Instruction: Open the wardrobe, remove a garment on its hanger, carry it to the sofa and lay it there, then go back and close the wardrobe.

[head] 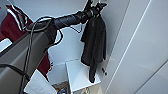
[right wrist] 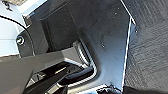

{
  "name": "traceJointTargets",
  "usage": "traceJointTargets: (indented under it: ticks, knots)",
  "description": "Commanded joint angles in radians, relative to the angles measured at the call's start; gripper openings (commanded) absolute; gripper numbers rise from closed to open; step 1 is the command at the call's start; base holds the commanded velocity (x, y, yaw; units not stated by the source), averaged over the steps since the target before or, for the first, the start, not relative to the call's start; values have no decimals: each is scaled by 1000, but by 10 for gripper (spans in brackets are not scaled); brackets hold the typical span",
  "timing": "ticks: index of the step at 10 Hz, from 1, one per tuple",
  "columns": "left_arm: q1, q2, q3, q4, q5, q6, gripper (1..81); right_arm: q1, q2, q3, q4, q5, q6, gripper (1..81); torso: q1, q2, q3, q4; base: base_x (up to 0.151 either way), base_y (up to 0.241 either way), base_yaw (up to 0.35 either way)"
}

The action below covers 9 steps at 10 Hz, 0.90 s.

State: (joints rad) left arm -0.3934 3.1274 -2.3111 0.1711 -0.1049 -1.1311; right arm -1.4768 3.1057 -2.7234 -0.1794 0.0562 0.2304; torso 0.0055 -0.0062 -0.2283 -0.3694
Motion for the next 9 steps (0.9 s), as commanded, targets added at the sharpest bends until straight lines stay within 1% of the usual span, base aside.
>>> traceJointTargets:
  ticks: [1, 2, 3, 7, 9]
  knots:
    - [-216, 4, 4, 11, -25, -3, 811, 23, 3, 1, 8, -58, 0, 811, 0, 0, 0, 0, 0, 0, 0]
    - [-218, 4, 7, 10, -33, -3, 811, 23, 3, 1, 8, -56, 0, 811, 0, 0, 0, 0, 0, 0, 0]
    - [-216, 1, 16, 10, -39, -3, 10, 22, 3, 1, 8, -58, 0, 811, 0, 0, 0, 0, 0, 0, 0]
    - [-224, -18, 45, 10, -42, -3, 10, 23, 3, 1, 8, -56, 0, 811, 0, 0, 0, 0, 0, 0, 0]
    - [-248, -48, 65, 11, -45, -3, 10, 20, 3, 1, 8, -56, 0, 811, 0, 0, 0, 0, 0, 0, 0]
